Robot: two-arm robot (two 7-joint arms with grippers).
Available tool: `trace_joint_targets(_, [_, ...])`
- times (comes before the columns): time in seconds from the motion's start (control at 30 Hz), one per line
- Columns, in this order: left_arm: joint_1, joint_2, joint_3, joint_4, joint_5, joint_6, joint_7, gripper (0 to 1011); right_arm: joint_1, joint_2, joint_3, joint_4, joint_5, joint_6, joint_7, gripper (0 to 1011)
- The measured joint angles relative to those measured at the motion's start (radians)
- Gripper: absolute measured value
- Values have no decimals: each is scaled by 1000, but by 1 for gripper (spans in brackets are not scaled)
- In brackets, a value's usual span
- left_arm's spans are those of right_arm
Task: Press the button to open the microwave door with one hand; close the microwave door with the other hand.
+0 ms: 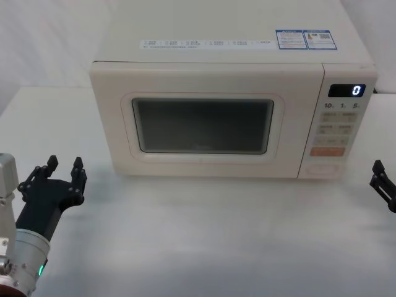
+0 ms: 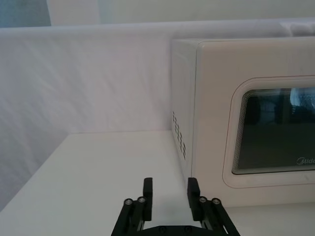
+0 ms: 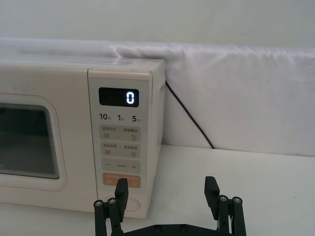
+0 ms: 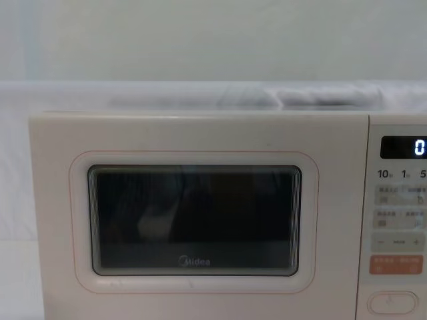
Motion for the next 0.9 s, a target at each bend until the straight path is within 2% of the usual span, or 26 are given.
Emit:
trace_joint_targets(0.2, [0,1,1,-1,-2,0,-2,648,0,0,0,0,0,0,0,1002])
trace_joint_targets(0.23, [0,1,1,-1,-2,0,-2,648,0,0,0,0,0,0,0,1002])
trace_joint_targets(0.3, [0,1,1,-1,-2,0,-2,744,0,0,0,0,0,0,0,1002])
trace_joint_targets(0.6, [0,2,1,-2,-3,0,-3,986,0,0,0,0,0,0,0,1002])
trace_joint_targets(0.9, [0,2,1,-2,-4,0,-4,1001,0,0,0,0,0,0,0,1002])
